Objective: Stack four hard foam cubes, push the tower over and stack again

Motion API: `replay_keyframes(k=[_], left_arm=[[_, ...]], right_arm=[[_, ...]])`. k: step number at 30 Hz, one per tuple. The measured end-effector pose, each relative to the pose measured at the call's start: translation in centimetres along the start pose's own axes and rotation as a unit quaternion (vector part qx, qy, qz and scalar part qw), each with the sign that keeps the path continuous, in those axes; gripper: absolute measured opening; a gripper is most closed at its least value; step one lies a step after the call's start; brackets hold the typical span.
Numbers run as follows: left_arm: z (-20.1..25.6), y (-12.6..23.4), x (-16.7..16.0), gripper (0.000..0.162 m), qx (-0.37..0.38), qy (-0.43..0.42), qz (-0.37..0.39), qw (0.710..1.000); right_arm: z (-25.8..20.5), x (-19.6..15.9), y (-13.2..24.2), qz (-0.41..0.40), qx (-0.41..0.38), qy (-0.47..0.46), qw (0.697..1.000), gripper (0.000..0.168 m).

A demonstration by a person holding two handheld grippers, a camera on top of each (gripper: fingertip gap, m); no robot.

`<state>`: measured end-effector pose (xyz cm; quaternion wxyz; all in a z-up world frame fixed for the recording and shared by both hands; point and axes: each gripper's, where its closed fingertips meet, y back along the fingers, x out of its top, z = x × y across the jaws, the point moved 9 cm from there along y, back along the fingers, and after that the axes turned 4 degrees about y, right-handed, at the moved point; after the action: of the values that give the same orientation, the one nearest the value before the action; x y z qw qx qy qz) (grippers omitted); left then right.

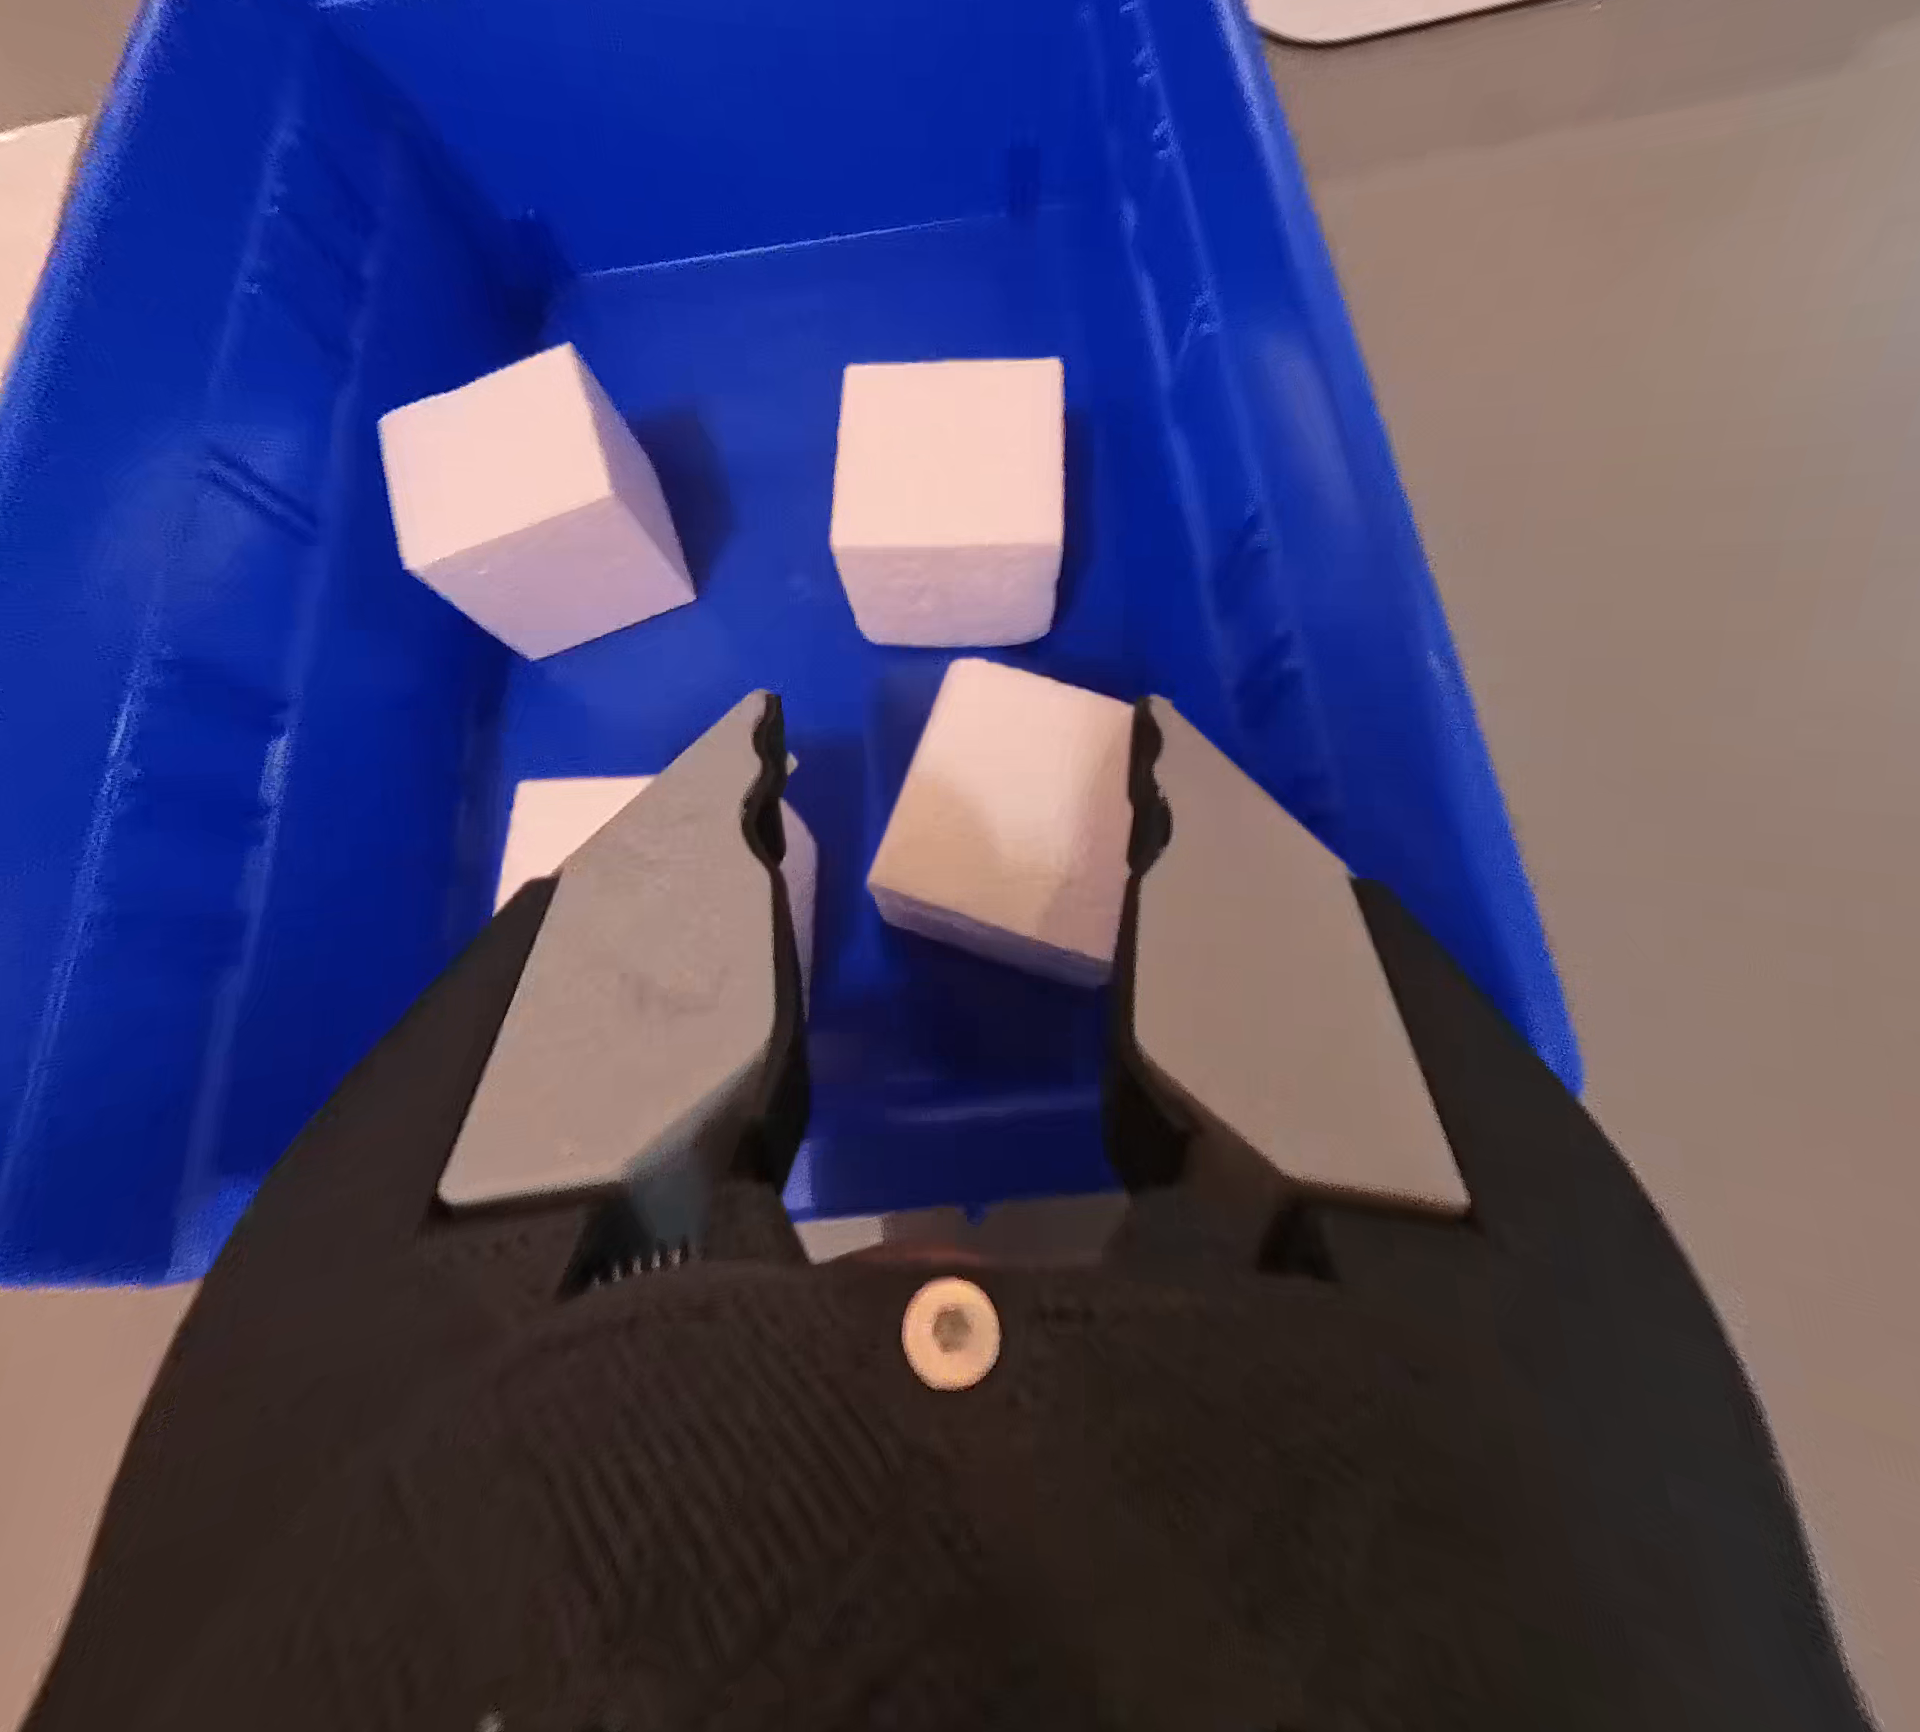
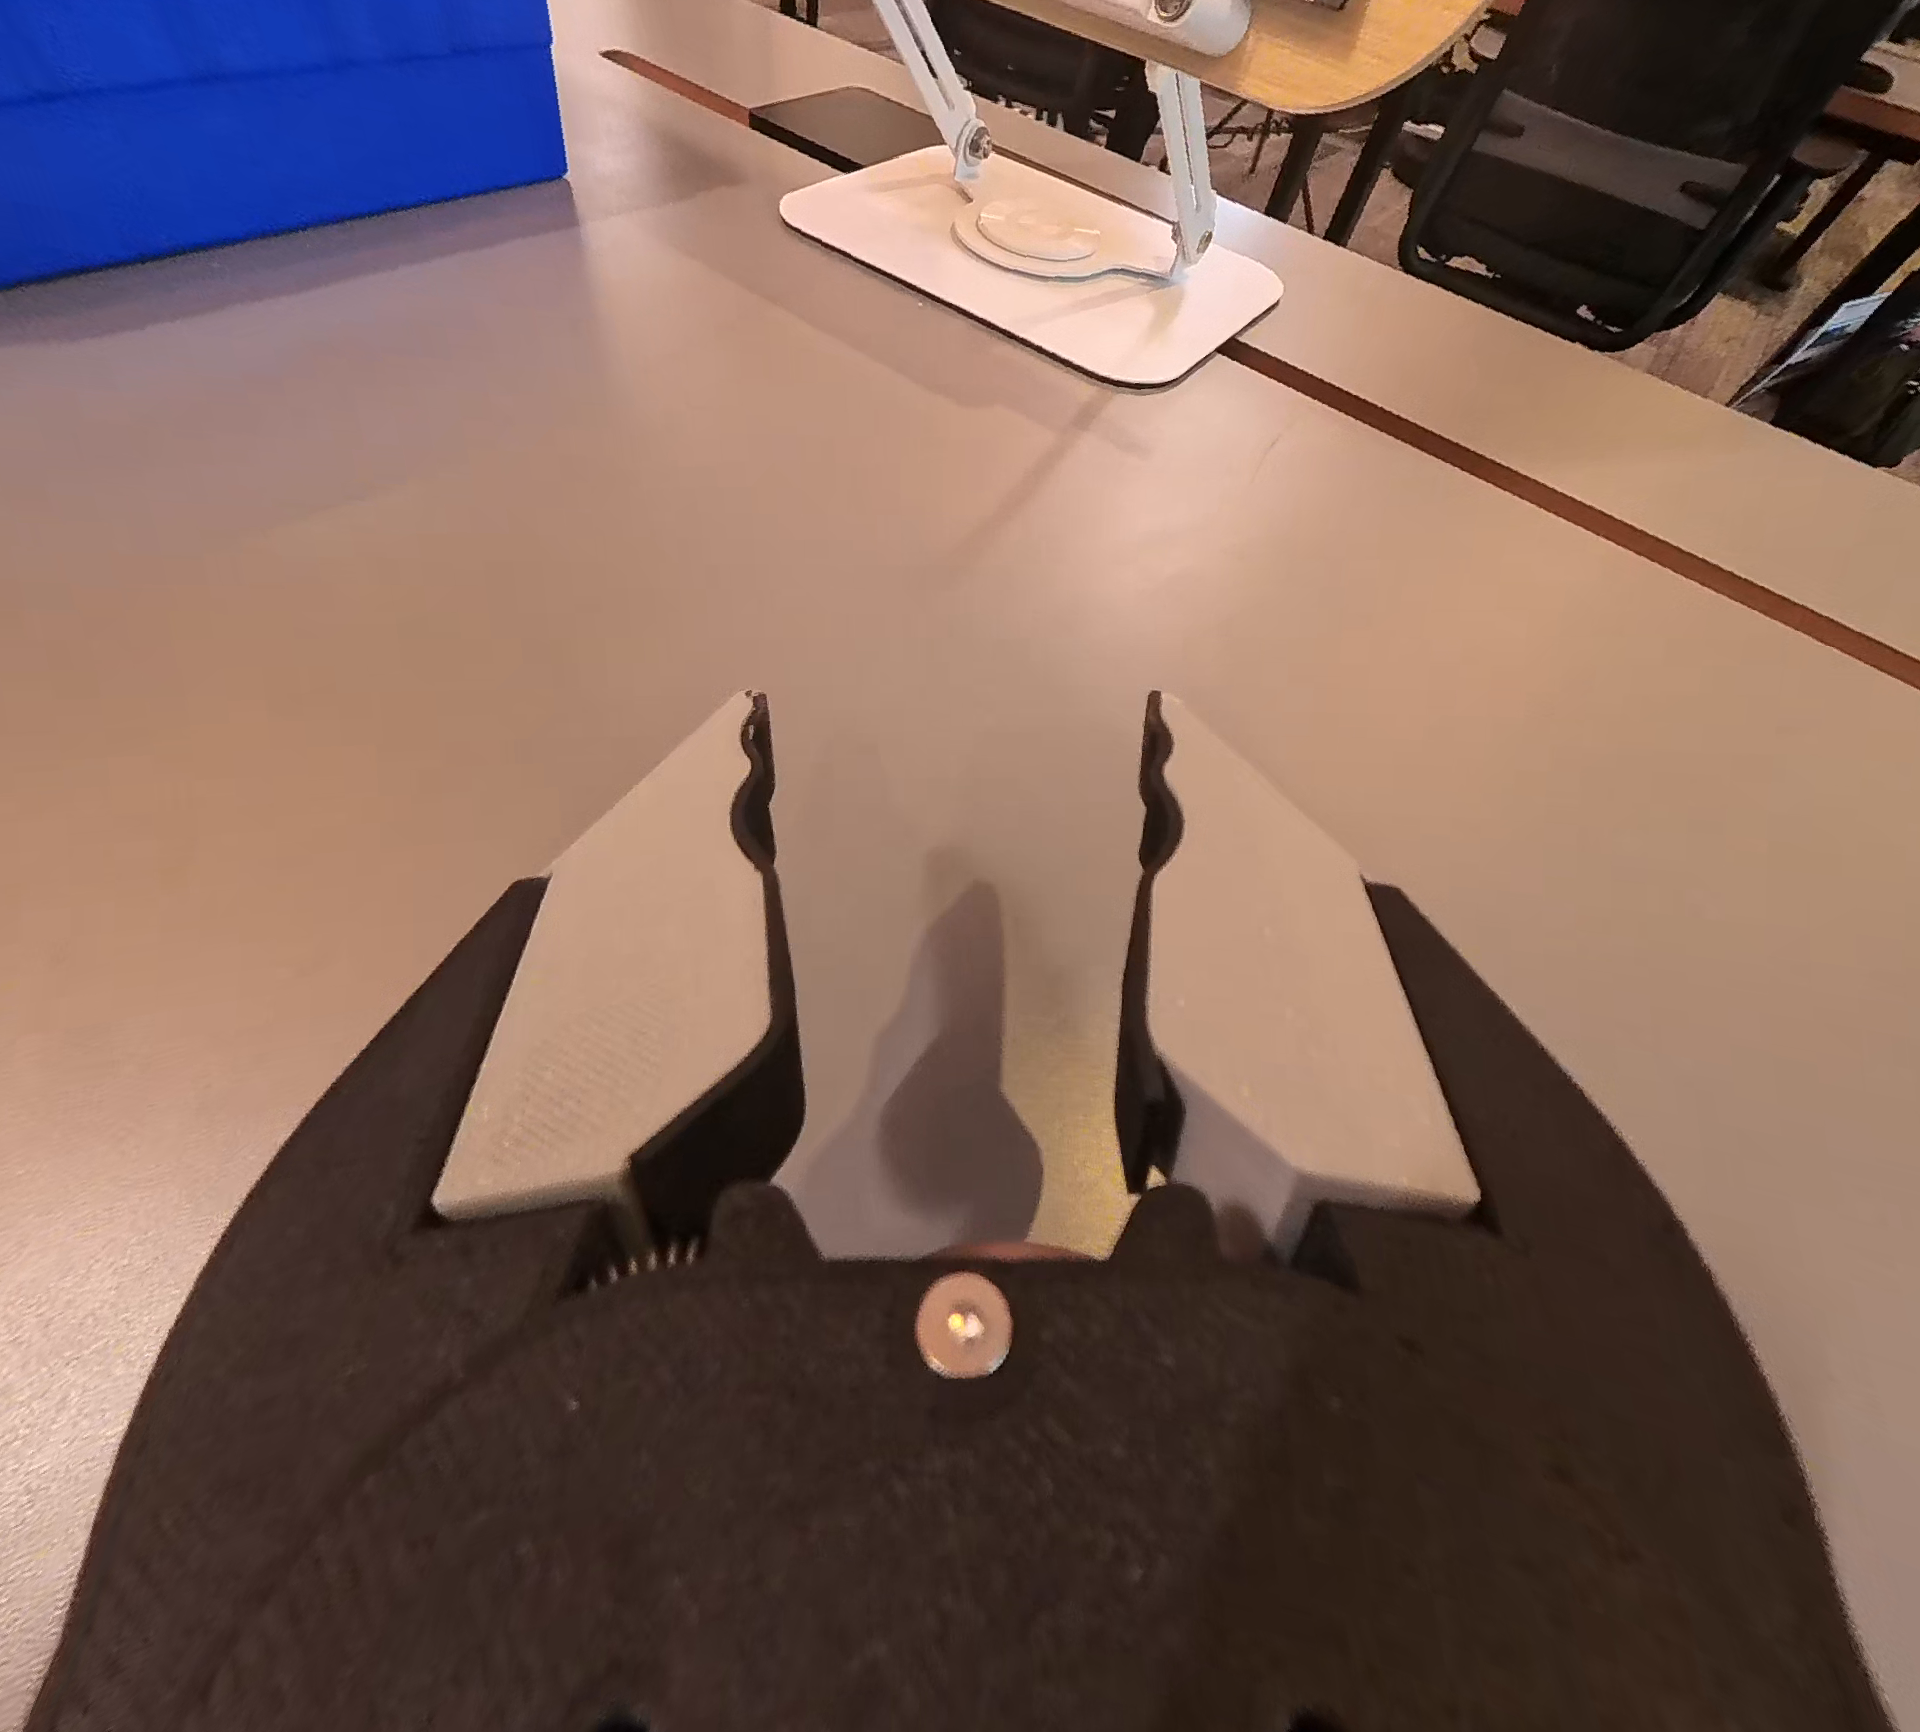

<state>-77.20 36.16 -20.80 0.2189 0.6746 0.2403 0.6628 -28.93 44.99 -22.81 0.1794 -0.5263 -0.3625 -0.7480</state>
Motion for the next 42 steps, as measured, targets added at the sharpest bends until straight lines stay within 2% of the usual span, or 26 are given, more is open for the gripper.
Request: replay_keyframes(k=[5, 9, 11, 13, 15, 17, 20, 23, 24, 27, 29, 32, 34, 37, 39, 42], left_arm=[[0.3, -0.6, 0.8, 0.051, -0.034, -0.012, -0.037, 0.999], [0.2, -1.4, 1.5, 0.058, -0.058, -0.006, -0.064, 0.996], [0.0, -1.1, 2.0, 0.055, -0.036, -0.009, -0.042, 0.998], [0.1, -0.4, 2.3, 0.042, -0.048, -0.001, 0.005, 0.999], [0.0, -0.2, 2.0, 0.052, -0.058, 0.008, 0.002, 0.998], [-0.1, -0.7, 1.4, 0.065, -0.064, 0.011, -0.043, 0.997], [-0.3, -1.6, 0.5, 0.076, -0.054, 0.006, -0.103, 0.993], [-0.1, -2.2, 0.4, 0.067, -0.068, 0.024, -0.111, 0.991], [-0.1, -2.4, 0.3, 0.056, -0.065, 0.021, -0.112, 0.991], [0.1, -2.8, 0.3, 0.055, -0.056, 0.001, -0.12, 0.991], [-0.3, -2.4, 0.7, 0.055, -0.014, -0.018, -0.12, 0.992], [-0.6, 0.1, 2.9, 0.055, 0.006, 0.008, -0.04, 0.999], [0.1, 3.1, 5.1, 0.055, -0.025, 0.047, 0.051, 0.997], [4.3, 7.3, 8.1, 0.055, -0.145, 0.047, 0.146, 0.977], [8.8, 8.4, 9.1, 0.055, -0.236, -0.001, 0.148, 0.96], [16.8, 7.2, 9.0, 0.055, -0.365, -0.117, 0.107, 0.917]], right_arm=[[0.0, 0.0, 0.1, 0.0, -0.001, 0.001, 1.0, 0.069], [-0.1, 0.0, 0.1, 0.001, 0.0, 0.002, 1.0, 0.068], [-0.1, 0.1, 0.2, 0.003, 0.0, 0.003, 1.0, 0.069], [-0.1, 0.2, 0.3, 0.005, 0.0, 0.003, 1.0, 0.068], [-0.2, 0.2, 0.3, 0.006, 0.002, 0.003, 1.0, 0.068], [-0.2, 0.2, 0.3, 0.006, 0.003, 0.004, 1.0, 0.068], [-0.3, 0.2, 0.3, 0.006, 0.003, 0.006, 1.0, 0.068], [-0.2, 0.3, 0.4, 0.008, 0.001, 0.004, 1.0, 0.068], [-0.1, 0.3, 0.4, 0.008, 0.0, 0.004, 1.0, 0.068], [0.0, 0.2, 0.4, 0.006, -0.001, 0.002, 1.0, 0.068], [0.0, 0.2, 0.4, 0.008, 0.0, 0.0, 1.0, 0.068], [-0.1, 0.3, 0.4, 0.011, 0.002, 0.002, 1.0, 0.068], [-0.2, 0.4, 0.5, 0.011, 0.003, 0.005, 1.0, 0.068], [-0.3, 0.5, 0.5, 0.013, 0.002, 0.007, 1.0, 0.068], [-0.1, 0.5, 0.6, 0.014, -0.001, 0.006, 1.0, 0.068], [0.3, 0.5, 0.8, 0.018, -0.008, 0.0, 1.0, 0.067]])
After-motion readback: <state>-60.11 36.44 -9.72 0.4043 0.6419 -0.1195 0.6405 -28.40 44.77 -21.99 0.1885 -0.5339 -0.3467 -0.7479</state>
